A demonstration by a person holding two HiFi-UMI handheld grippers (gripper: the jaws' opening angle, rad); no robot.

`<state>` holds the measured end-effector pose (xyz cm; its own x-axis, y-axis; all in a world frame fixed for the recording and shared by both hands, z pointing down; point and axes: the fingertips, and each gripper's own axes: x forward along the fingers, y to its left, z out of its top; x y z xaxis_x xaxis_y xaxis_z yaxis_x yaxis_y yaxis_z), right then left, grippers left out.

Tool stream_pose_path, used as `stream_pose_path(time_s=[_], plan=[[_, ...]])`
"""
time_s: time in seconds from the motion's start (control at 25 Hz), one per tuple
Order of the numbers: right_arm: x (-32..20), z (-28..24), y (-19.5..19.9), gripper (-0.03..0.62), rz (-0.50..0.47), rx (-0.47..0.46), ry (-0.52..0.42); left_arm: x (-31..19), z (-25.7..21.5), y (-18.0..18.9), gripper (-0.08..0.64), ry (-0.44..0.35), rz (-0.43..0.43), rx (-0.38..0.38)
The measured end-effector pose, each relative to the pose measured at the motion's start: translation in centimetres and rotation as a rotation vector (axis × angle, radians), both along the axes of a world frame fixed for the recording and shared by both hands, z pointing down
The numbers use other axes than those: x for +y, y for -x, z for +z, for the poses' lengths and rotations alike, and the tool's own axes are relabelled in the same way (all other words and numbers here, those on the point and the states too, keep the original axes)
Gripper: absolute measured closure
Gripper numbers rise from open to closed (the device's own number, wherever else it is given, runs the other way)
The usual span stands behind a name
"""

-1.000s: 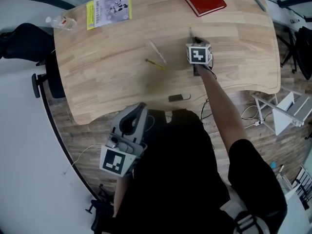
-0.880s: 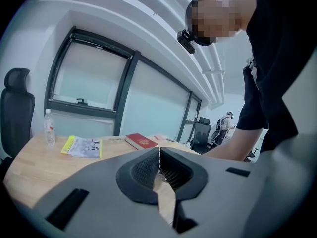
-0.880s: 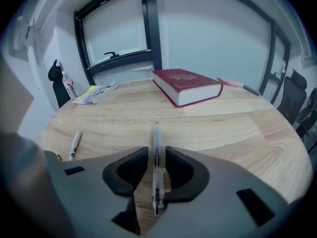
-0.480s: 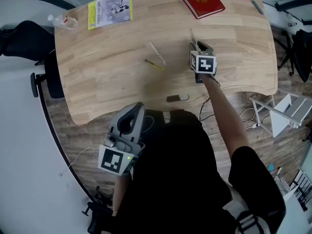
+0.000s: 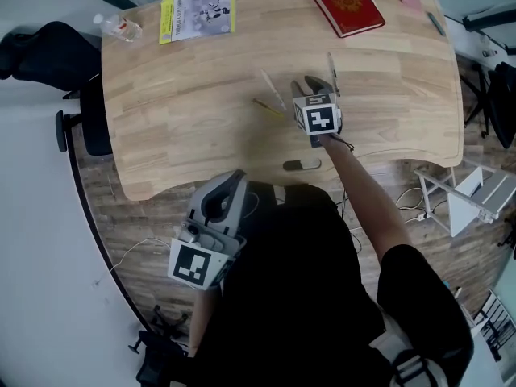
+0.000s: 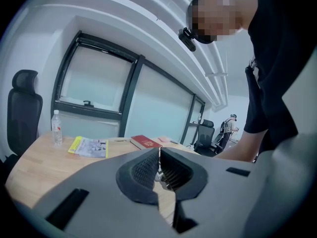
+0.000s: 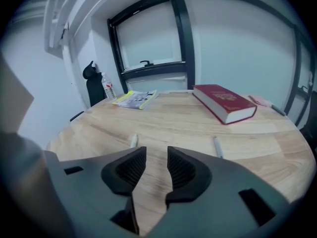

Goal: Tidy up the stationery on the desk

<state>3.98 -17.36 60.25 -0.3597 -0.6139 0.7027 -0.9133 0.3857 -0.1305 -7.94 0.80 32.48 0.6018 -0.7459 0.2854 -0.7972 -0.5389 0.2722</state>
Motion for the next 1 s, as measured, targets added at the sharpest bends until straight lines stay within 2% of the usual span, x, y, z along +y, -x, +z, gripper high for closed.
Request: stream_pose_path(time_s=[0.16,0.32,0.84,1.0], plan=[[1.3,1.3,4.5,0.445,-0.091,0.017,0.018,0.0,0.0,0.7,0.523,0.004,-0.01,-0.003],[2.1,2.2,6.6,0.452,-0.139,0.05,0.037,-0.2,0.0,1.7,0.523,0.008,-0.033,-0.005],[2.6,5.2,7.2,0.522,-0.189,0.152,0.091,0.5,0.1,4.5,0.523,0.017,-0.089,-0.019],[2.7,5.4,7.2,0.526,-0.197,0.155,0.095,0.2,0.1,5.1,0.523,0.014,-0.101,-0.033]])
